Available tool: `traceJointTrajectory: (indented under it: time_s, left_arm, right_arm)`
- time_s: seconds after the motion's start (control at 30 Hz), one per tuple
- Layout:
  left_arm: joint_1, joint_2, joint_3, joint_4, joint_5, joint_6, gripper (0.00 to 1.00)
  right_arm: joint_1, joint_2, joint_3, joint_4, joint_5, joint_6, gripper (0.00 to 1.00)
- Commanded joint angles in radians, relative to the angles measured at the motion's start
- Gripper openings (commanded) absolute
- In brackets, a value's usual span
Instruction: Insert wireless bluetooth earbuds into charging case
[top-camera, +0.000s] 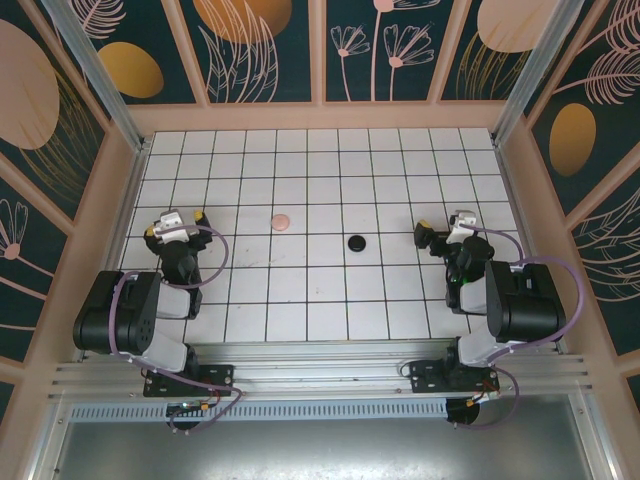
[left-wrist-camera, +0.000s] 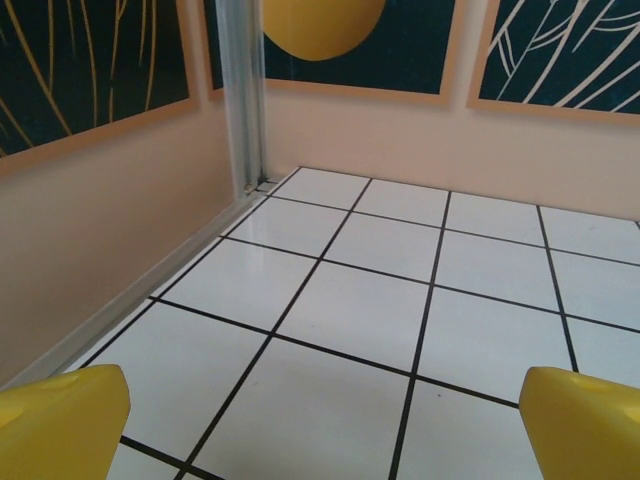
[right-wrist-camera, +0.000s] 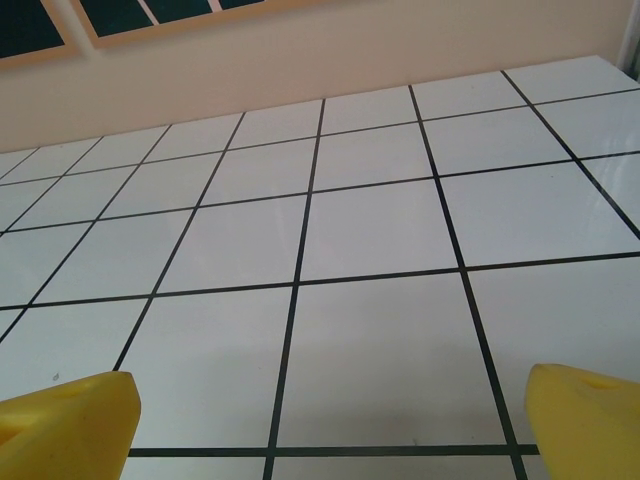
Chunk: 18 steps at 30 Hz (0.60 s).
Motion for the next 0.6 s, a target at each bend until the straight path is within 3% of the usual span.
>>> traceJointTrajectory:
  time_s: [0.0,0.57]
  left_arm:
    - [0.006,-0.006,0.002,0.0,0.035,-0.022,0.99]
    - [0.006,-0.003,0.005,0.004,0.035,-0.022,0.99]
  right_arm:
    - [-0.002,0.002,0.018,0.058,0.023,-0.025,0.99]
    - [-0.002,0.002,0.018,0.058,0.023,-0.025,0.99]
